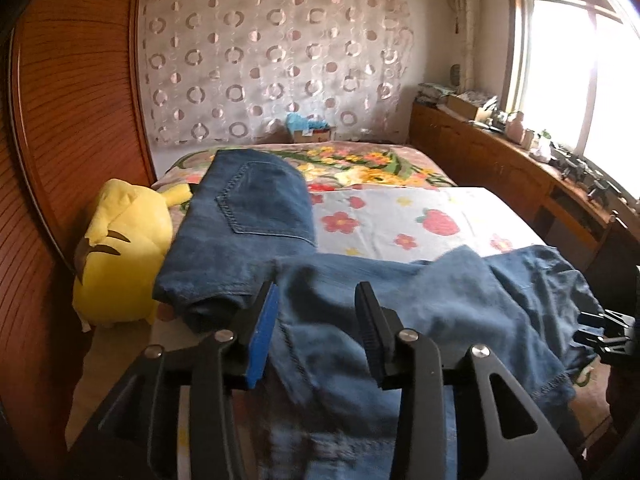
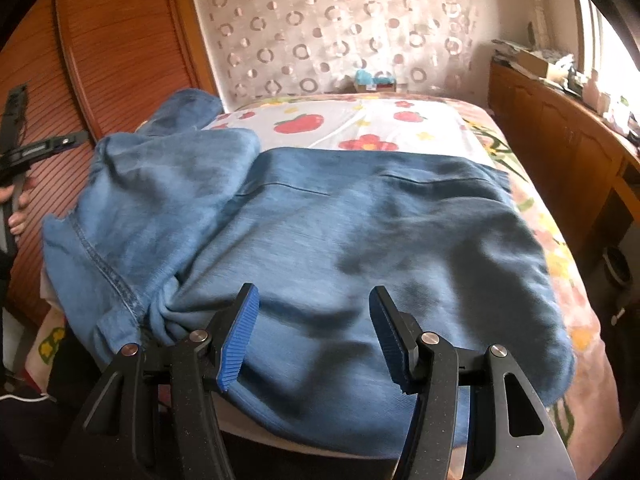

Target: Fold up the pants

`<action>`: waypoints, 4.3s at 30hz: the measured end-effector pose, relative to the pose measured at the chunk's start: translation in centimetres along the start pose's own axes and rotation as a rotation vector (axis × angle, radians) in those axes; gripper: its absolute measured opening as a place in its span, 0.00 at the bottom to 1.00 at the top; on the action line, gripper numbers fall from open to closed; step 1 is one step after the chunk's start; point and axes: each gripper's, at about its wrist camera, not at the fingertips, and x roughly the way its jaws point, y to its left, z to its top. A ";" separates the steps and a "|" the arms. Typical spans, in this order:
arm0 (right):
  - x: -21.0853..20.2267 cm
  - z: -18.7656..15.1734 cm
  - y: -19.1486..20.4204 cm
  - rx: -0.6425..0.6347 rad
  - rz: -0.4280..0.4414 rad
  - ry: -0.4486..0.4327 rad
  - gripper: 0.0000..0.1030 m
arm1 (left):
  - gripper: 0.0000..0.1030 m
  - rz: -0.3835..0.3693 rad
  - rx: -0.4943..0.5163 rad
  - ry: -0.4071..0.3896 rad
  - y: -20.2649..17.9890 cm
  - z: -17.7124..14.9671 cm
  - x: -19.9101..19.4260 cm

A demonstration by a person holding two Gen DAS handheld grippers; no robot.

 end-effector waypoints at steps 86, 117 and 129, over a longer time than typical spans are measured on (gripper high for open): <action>-10.1 3.6 -7.3 0.125 -0.008 -0.254 0.09 | 0.55 -0.186 0.072 0.111 -12.4 -5.8 1.5; -0.6 13.6 18.7 -0.315 0.430 -0.147 0.44 | 0.55 -0.032 -0.022 -0.042 -2.7 -5.9 -7.2; 1.5 11.9 15.1 -0.285 0.313 -0.095 0.47 | 0.55 -0.073 -0.022 0.025 -3.8 -7.1 -4.3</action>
